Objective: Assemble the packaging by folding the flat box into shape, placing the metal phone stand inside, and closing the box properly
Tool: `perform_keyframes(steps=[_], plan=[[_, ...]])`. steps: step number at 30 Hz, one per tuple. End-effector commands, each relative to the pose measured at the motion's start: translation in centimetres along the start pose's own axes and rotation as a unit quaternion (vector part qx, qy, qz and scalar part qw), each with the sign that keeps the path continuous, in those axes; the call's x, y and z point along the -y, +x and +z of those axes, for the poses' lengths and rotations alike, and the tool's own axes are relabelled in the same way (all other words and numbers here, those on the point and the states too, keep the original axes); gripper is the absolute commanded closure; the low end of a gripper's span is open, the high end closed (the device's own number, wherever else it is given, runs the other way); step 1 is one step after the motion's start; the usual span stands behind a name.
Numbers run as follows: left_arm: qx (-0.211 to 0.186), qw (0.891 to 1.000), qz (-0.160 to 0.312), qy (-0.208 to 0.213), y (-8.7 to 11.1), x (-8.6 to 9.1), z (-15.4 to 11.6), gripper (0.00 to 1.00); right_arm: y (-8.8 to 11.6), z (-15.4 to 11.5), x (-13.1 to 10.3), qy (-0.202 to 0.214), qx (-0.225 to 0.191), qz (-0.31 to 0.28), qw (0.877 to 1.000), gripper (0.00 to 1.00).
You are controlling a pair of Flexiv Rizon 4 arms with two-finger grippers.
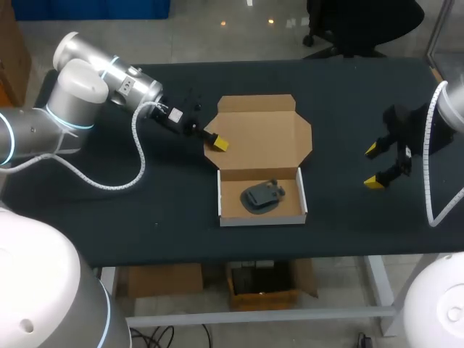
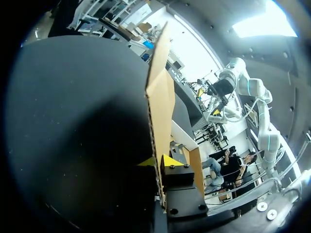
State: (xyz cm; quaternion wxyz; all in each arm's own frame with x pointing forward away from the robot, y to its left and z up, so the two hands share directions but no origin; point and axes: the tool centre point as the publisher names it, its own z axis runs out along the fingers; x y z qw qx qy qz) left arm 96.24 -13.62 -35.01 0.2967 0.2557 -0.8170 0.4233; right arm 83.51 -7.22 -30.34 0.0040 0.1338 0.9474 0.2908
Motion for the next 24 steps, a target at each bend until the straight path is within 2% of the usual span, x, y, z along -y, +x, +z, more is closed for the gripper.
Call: perform_keyframes(steps=[1, 17, 24], plan=[[0.0, 1.0, 0.0, -0.001, -0.2, -0.2, 0.3, 1.0, -0.1, -0.2, -0.2, 0.004, -0.002, -0.004, 1.0, 0.0], [0.0, 1.0, 0.0, -0.001, -0.2, -0.2, 0.3, 1.0, -1.4, -1.9, -3.6, 0.034, -0.006, -0.052, 0.998, 0.0], [0.023, 0.999, 0.042, -0.004, 0.7, -0.7, 0.2, 1.0, -1.9, -2.2, -4.5, 0.042, -0.009, -0.066, 0.997, 0.0]])
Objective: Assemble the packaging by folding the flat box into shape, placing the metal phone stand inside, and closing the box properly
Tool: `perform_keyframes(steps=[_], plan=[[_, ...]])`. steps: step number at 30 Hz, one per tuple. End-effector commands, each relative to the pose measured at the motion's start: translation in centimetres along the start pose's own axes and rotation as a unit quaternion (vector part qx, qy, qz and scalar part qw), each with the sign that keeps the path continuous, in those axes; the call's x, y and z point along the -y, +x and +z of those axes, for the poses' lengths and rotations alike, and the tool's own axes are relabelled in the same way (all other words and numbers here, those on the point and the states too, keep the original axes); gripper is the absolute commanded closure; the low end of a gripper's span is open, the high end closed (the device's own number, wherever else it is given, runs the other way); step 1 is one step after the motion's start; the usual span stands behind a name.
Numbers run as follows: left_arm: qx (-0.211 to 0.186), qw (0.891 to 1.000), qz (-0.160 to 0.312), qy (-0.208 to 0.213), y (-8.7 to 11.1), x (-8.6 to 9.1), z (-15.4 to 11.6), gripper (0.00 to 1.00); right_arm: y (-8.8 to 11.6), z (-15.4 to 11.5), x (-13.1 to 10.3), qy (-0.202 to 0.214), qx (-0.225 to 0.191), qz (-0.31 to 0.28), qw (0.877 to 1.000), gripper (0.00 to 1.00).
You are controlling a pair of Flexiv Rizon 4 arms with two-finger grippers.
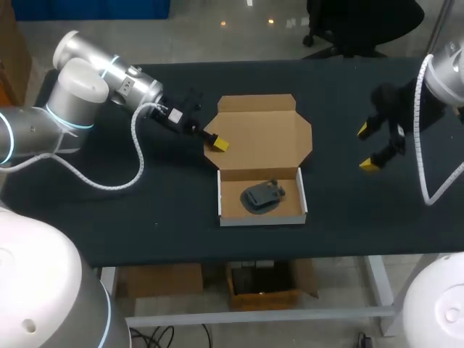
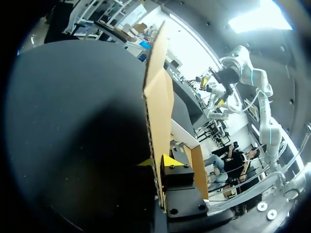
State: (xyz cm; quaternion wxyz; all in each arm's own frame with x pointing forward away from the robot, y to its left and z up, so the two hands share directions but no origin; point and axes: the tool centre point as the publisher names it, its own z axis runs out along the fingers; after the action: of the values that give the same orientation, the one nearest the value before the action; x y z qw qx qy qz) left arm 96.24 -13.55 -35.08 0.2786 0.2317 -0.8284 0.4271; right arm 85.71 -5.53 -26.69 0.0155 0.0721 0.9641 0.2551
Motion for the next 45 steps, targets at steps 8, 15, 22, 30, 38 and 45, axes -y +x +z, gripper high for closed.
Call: perform_keyframes(steps=[8, 15, 22, 30, 38, 45], plan=[[0.035, 0.998, 0.055, -0.001, 1.7, -0.6, 0.3, 1.0, -1.2, -1.0, -1.8, 0.014, -0.007, -0.021, 1.0, 0.0], [0.053, 0.994, 0.091, -0.013, 2.4, -0.4, 0.7, 1.0, -1.5, -1.5, -2.7, 0.015, -0.005, -0.034, 0.999, 0.0], [0.064, 0.991, 0.116, -0.015, 2.9, -0.1, 1.1, 1.0, -1.9, -1.8, -3.8, 0.015, -0.006, -0.048, 0.999, 0.0], [0.081, 0.985, 0.154, 0.0, 3.5, -0.3, 1.0, 1.0, -2.3, -2.1, -4.8, 0.018, -0.007, -0.061, 0.998, 0.0], [0.106, 0.977, 0.187, 0.008, 3.8, -0.4, 0.7, 1.0, -2.4, -2.2, -5.1, 0.018, -0.007, -0.066, 0.998, 0.0], [0.129, 0.969, 0.209, 0.002, 3.9, -0.1, 0.8, 1.0, -2.4, -2.3, -5.3, 0.018, -0.008, -0.07, 0.997, 0.0]])
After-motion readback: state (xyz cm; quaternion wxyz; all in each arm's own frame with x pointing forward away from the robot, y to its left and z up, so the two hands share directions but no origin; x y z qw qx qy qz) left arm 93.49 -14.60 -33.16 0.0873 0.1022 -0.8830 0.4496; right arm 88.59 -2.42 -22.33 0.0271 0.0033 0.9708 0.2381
